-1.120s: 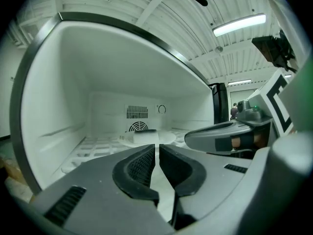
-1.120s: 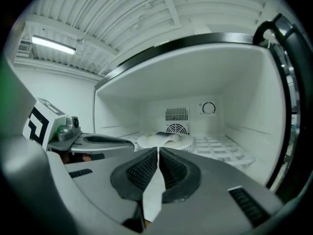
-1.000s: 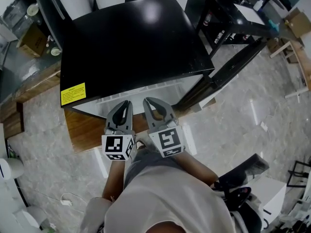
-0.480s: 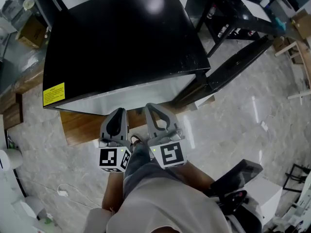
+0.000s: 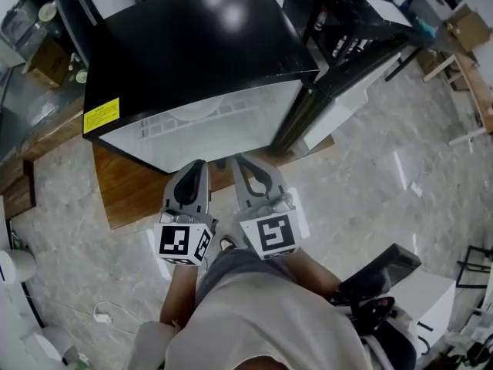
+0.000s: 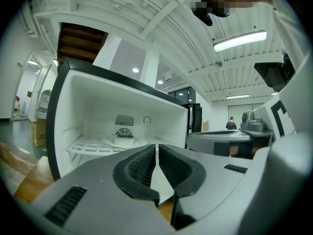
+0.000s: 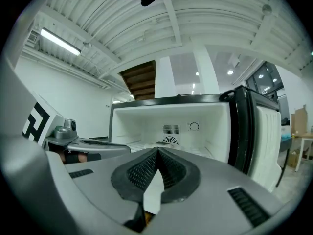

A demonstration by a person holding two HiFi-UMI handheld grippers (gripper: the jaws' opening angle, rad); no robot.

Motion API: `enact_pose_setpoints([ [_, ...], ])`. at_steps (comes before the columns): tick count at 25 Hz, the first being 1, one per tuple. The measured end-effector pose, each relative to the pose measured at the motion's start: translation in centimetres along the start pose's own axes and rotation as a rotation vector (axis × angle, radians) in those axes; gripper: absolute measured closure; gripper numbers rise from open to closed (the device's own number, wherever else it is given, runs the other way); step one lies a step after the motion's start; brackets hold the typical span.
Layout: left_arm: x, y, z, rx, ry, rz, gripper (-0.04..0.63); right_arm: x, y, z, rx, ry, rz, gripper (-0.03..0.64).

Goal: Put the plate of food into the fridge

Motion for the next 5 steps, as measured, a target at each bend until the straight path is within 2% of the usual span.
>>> enact_pose_setpoints([
  [5,0.7,0.9,5.5,0.012,-0.018,0.012,0.558,-4.6,0.4,3.8,0.011,-0.017,0.017,0.598],
])
Point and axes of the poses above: the fingertips, and each gripper's own axes: z backward along the fingers, x to its right, y out of its top, the point moved 3 cm from there along z, backward along the fingers, and after that the axes turned 13 degrees about -z, right-handed, at the moved point
